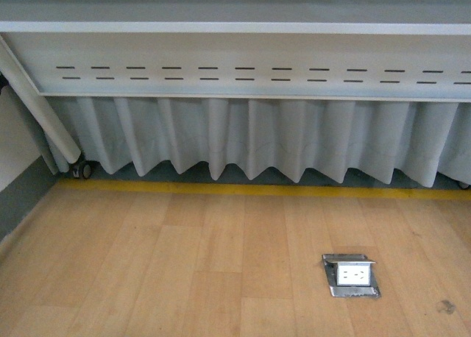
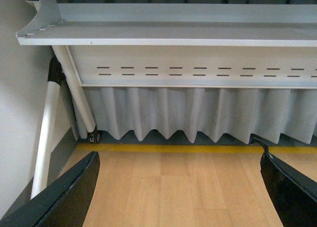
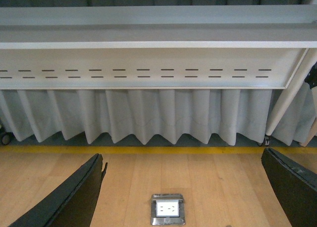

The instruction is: Wind up and store yellow beetle toy

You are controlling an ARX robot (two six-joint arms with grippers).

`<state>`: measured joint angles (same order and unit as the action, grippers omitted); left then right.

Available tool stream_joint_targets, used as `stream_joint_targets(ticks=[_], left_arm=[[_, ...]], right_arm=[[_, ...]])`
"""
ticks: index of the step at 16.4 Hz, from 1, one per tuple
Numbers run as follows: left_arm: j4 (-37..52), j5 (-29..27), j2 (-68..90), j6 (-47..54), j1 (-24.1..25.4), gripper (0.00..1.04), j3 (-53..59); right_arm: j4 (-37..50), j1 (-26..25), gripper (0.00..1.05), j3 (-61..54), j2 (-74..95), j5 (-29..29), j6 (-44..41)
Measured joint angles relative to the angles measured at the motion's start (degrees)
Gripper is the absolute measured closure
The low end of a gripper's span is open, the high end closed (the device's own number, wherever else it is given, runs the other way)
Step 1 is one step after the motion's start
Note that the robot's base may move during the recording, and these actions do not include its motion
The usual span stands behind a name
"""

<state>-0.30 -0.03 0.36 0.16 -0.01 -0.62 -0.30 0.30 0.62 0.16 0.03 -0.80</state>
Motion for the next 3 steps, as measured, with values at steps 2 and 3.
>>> stream_joint_targets(ticks=[2,3], left_arm=[[0.0,0.0,0.0,0.0,0.0,0.07,0.0],[0.0,0.0,0.0,0.0,0.0,0.07,0.0]], right_arm=[[0.0,0.0,0.06,0.0,0.0,0.0,0.0],[0.0,0.0,0.06,0.0,0.0,0.0,0.0]])
